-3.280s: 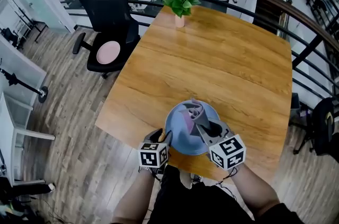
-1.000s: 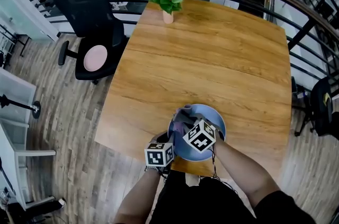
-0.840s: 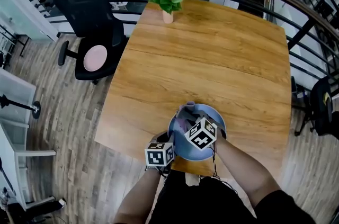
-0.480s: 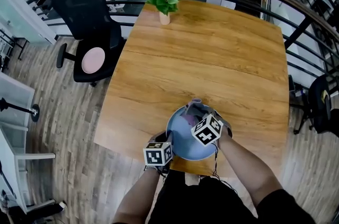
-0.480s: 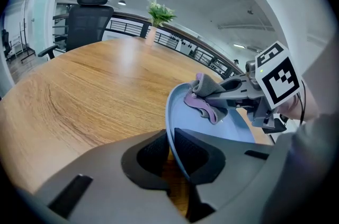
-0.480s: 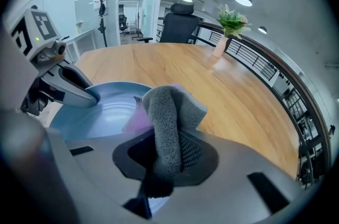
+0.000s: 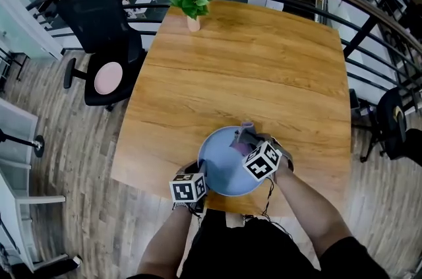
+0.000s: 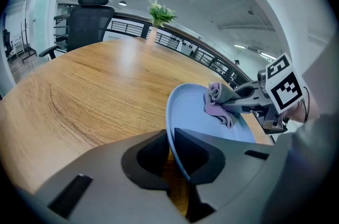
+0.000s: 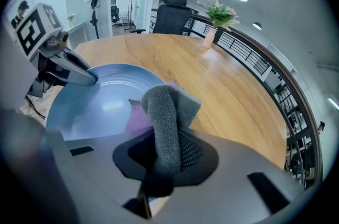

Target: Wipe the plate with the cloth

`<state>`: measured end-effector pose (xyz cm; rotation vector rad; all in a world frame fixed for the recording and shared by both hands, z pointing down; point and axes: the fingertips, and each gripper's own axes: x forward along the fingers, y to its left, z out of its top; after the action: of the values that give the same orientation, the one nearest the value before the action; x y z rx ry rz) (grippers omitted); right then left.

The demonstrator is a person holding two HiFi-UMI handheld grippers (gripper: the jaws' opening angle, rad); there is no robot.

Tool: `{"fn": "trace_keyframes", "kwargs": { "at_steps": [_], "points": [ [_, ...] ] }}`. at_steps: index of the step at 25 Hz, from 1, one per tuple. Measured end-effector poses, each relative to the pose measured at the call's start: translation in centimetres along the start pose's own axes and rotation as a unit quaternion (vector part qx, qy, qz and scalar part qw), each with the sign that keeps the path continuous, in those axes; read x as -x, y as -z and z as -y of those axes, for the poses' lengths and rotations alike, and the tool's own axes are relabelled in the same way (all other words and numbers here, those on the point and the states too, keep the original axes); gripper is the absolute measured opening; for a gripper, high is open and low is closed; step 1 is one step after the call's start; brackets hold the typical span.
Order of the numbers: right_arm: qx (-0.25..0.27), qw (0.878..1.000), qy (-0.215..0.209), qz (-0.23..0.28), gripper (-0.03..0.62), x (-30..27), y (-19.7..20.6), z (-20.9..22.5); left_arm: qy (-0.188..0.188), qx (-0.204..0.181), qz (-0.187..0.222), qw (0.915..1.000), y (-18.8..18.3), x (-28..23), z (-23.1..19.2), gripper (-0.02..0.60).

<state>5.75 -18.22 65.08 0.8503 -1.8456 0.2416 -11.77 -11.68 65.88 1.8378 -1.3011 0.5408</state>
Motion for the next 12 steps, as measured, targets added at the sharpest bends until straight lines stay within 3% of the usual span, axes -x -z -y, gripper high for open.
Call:
{"fn": "trace_keyframes", "kwargs": {
  "at_steps": [12],
  "points": [
    [-0.048,0.999,-0.001,0.01,0.072,3.7,4.2,-0.6,-0.013,0.008,0.006,0.9999,-0.2,0.1,-0.2,0.055]
  ]
}}
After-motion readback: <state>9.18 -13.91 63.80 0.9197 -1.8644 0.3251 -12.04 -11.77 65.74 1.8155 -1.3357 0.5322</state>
